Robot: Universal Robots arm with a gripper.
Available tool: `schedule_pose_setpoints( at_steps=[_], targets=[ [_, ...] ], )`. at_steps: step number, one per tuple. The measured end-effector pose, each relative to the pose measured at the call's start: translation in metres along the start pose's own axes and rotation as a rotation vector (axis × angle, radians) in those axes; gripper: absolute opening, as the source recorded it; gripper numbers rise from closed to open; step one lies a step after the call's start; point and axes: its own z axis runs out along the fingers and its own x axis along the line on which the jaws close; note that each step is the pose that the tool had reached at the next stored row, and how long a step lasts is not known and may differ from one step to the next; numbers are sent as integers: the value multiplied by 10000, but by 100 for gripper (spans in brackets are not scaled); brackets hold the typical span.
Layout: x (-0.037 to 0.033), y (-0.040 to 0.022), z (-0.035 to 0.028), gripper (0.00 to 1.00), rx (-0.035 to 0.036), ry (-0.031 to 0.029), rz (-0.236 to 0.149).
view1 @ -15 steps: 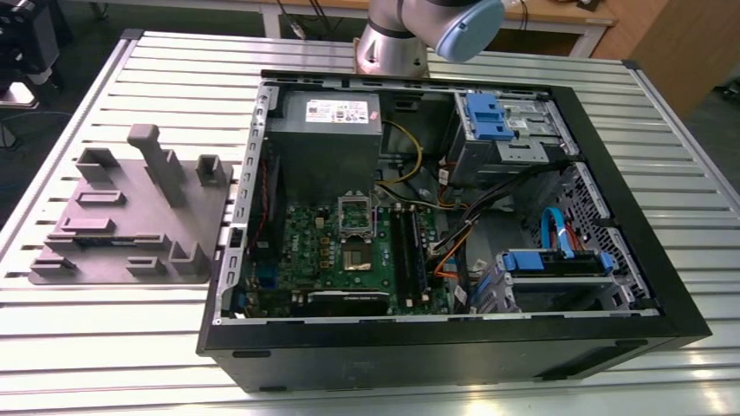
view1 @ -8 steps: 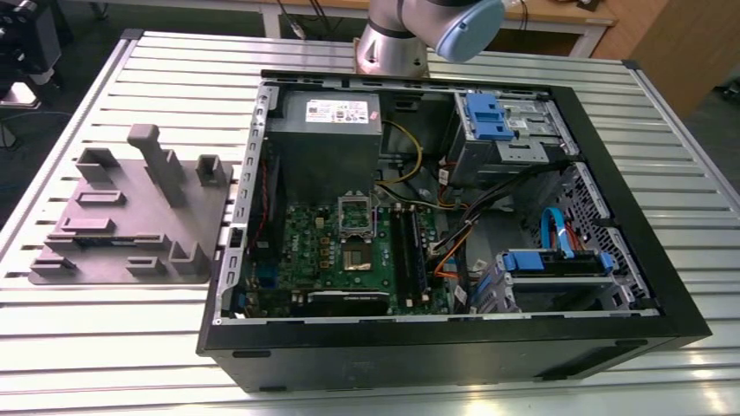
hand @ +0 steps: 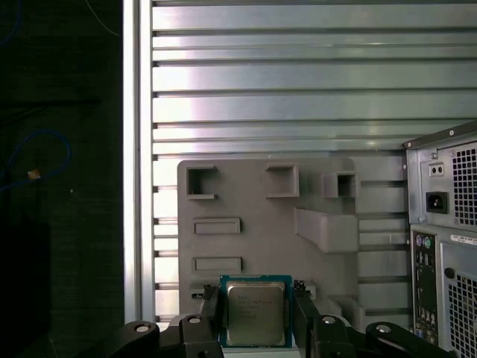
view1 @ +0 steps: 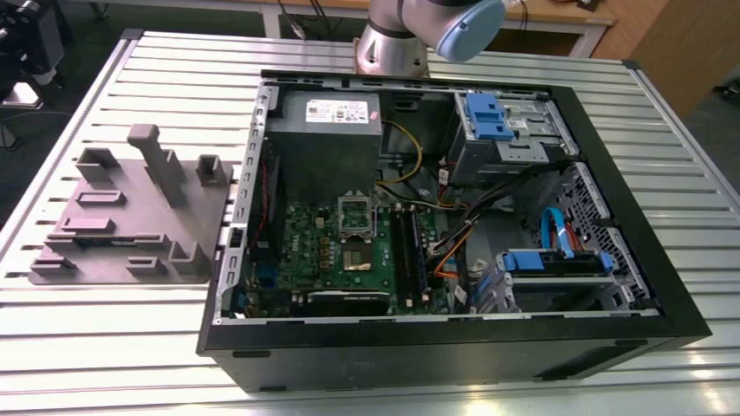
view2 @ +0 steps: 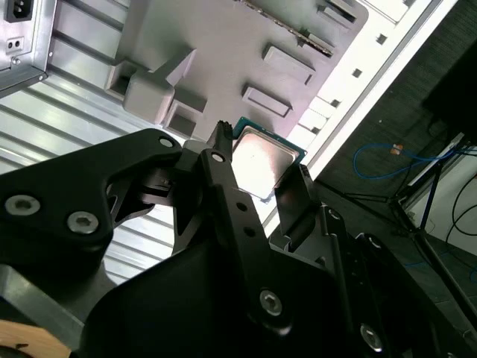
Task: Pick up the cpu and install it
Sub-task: 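Pick up the cpu and move it towards the insertion slot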
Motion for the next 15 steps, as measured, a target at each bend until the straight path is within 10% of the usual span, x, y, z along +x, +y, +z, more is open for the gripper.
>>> schedule_pose_setpoints(
  at_steps=[15],
  targets=[
    [-48, 1, 0, 47, 1, 1, -2]
  ],
)
